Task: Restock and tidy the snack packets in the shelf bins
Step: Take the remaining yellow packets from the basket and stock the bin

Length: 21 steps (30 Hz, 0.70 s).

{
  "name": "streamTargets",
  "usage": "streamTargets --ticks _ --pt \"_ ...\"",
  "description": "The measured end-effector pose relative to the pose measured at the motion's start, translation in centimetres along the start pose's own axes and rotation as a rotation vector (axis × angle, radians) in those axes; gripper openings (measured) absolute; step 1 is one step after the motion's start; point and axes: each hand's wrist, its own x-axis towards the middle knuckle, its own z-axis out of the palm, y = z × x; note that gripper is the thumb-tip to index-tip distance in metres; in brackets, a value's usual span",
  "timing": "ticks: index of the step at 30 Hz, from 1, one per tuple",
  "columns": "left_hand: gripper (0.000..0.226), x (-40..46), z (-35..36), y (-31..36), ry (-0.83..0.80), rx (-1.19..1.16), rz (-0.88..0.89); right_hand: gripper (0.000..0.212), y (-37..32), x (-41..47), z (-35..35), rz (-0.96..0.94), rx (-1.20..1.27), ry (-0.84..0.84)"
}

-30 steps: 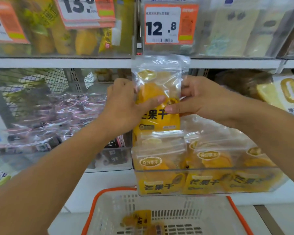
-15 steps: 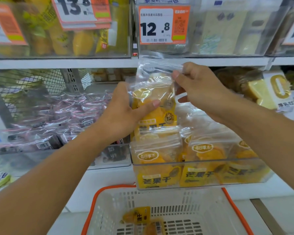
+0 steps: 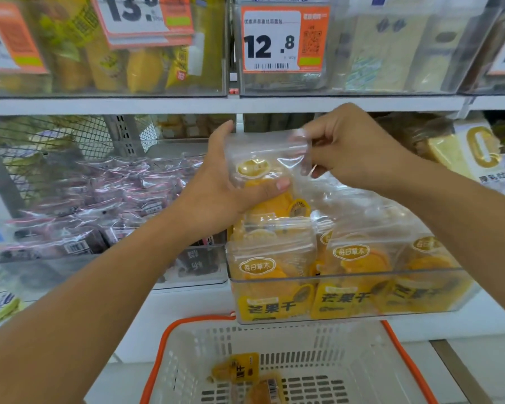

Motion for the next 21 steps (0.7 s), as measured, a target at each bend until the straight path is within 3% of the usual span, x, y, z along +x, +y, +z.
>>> streamTargets --ticks 10,14,17,19,21 --pt "0.112 0.4 0.1 -0.1 0.027 -0.007 0.057 0.013 1.2 -0.3 0.7 0.183 0.266 -0.126" --pt "0.116 0.4 0.2 0.2 0.058 0.007 0.009 0.017 0.1 0.0 -0.4 0.314 0.383 0.049" --pt "0.114 -0.1 0.4 0.8 0.098 -0.017 0.041 0.029 -1.4 -0.3 -0.3 0.159 0.224 0.141" --pt "0.115 -0.2 0.3 0.7 0.105 -0.055 0.043 0.042 -1.7 -1.2 0.9 -0.045 -0.059 0.067" --pt "0.119 -0.5 0.1 0.6 0.091 -0.103 0.026 0.05 -1.6 -1.9 2.2 -0.201 -0.305 0.1"
